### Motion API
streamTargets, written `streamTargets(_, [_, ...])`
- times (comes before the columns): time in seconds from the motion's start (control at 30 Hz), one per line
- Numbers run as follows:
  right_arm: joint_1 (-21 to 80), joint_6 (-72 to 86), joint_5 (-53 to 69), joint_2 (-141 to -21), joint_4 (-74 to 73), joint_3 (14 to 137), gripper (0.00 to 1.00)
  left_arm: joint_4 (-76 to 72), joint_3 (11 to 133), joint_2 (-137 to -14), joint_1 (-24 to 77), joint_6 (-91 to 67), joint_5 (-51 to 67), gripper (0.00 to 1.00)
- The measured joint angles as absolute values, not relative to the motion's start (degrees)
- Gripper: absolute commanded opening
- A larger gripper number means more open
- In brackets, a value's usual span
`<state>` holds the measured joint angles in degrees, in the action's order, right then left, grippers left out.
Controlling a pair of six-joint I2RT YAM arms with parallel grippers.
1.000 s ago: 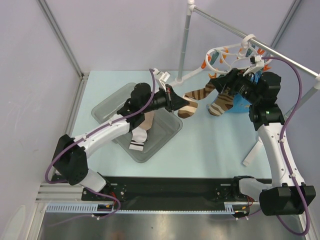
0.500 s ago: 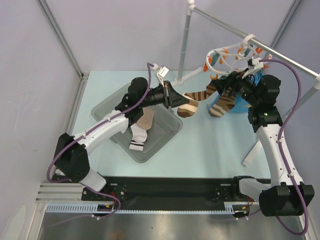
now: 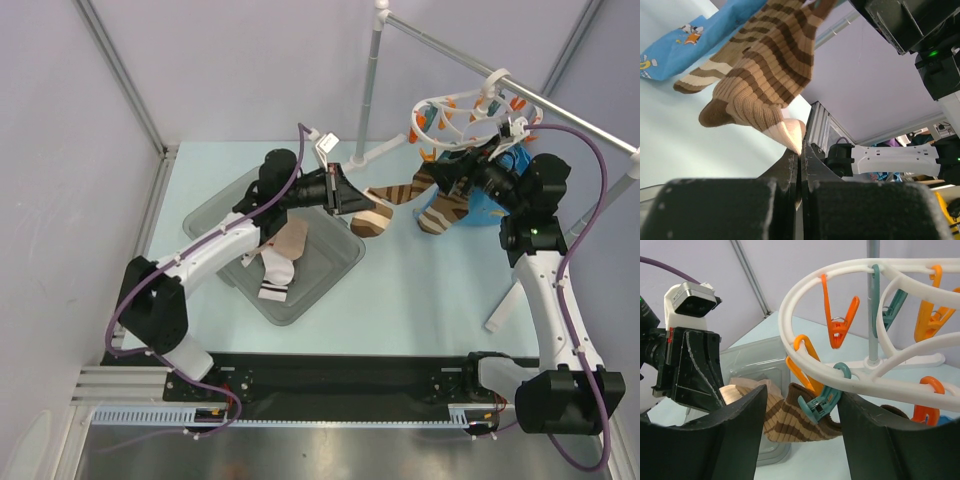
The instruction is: Remove the socks clipped to the hanger
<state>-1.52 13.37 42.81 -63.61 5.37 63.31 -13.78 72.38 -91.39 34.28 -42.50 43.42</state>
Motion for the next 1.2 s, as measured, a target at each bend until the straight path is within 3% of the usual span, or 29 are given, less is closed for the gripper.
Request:
streamTargets(0.23, [-2.39, 12.97, 44.23, -63.53, 5.85, 63.31, 0.44, -13.56, 73.52, -91.74, 32.84, -43.35, 44.36, 0.0])
streamTargets(0.6, [-2.55, 13.78, 44.95, -63.51, 8.05, 62.74, 0.07, -13.61, 73.69, -92.6, 32.71, -43.57, 45.23, 0.0])
streamTargets(0.63, [-2.55, 13.93, 44.97, -63.51, 8.14, 62.65, 0.0, -13.56, 73.69, -92.68, 32.71, -43.57, 45.23, 0.0])
streamTargets(0.87, [-2.59, 14.81, 44.95, -63.53, 8.43, 62.65, 0.0, -13.23, 73.69, -92.73, 32.71, -43.51, 45.23, 0.0])
streamTargets(0.9, [-2.59, 14.98, 44.95, -63.53, 8.43, 62.65, 0.04, -13.1, 73.69, -92.73, 32.71, -43.51, 45.23, 0.0])
streamTargets(0.93, [-2.59, 15.25, 44.95, -63.55, 8.45, 62.65, 0.23, -13.02, 73.69, -92.73, 32.71, -43.51, 45.23, 0.0])
streamTargets(1.03, [-2.59, 16.71, 44.97, -63.88, 8.78, 62.65, 0.41, -12.91, 73.69, -92.73, 32.71, -43.53, 45.23, 0.0])
streamTargets(1.2, [-2.59, 19.97, 45.39, -64.62, 10.0, 62.65, 0.43, -12.93, 73.69, -92.73, 32.71, -43.55, 45.25, 0.0])
